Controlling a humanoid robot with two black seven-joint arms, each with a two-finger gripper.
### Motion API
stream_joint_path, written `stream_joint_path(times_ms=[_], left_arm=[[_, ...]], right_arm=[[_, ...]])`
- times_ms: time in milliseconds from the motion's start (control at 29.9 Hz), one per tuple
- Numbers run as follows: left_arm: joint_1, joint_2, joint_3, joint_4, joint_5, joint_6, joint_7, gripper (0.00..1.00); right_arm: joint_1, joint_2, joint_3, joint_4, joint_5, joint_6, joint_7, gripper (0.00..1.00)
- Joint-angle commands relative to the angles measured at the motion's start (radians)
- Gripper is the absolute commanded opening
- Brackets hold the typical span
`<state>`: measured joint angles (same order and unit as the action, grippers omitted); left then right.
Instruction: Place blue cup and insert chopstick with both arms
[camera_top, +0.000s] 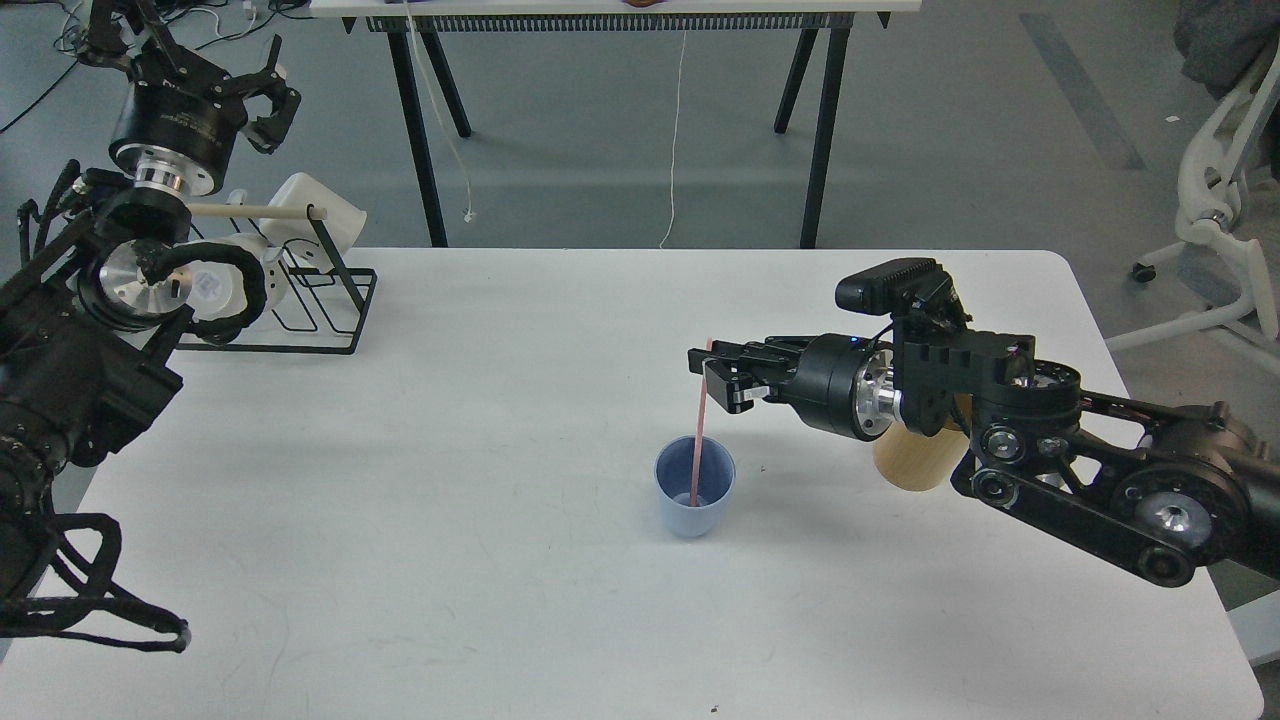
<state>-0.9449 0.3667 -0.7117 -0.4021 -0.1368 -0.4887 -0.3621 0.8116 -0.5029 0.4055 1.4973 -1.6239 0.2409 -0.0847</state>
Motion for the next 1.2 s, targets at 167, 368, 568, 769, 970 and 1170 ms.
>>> stream_joint_path(times_ms=[167,368,568,769,970,1170], left_arm=[[0.0,0.0,0.0,-0.001,-0.001,0.0,0.0,1.0],[0.0,-0.009,0.0,-0.001,-0.001,0.0,-0.001,1.0],[0.003,-0.015,-0.002,-0.001,-0.001,0.0,-0.005,1.0],[0.003,-0.017,-0.002,-0.001,-0.001,0.0,-0.001,1.0],[-0.002,-0.049,-0.003,-0.001,-0.003,0.0,-0.003,1.0],[0.003,-0.063,-0.017,-0.001,-0.069,0.0,0.0,1.0]], right_arm=[[-0.011,-0.002,0.191,-0.006,0.136,-0.002,0.011,0.76],[-0.012,0.01,0.39,-0.078,0.376,-0.014,0.014,0.96],[-0.014,0.012,0.55,-0.193,0.683,-0.014,0.019,0.99],[-0.022,0.017,0.656,-0.38,0.913,-0.008,0.156,0.99],[-0.008,0.086,0.664,-0.632,1.332,-0.003,0.226,0.99],[0.029,0.132,0.671,-0.833,1.506,0.113,0.224,0.99]])
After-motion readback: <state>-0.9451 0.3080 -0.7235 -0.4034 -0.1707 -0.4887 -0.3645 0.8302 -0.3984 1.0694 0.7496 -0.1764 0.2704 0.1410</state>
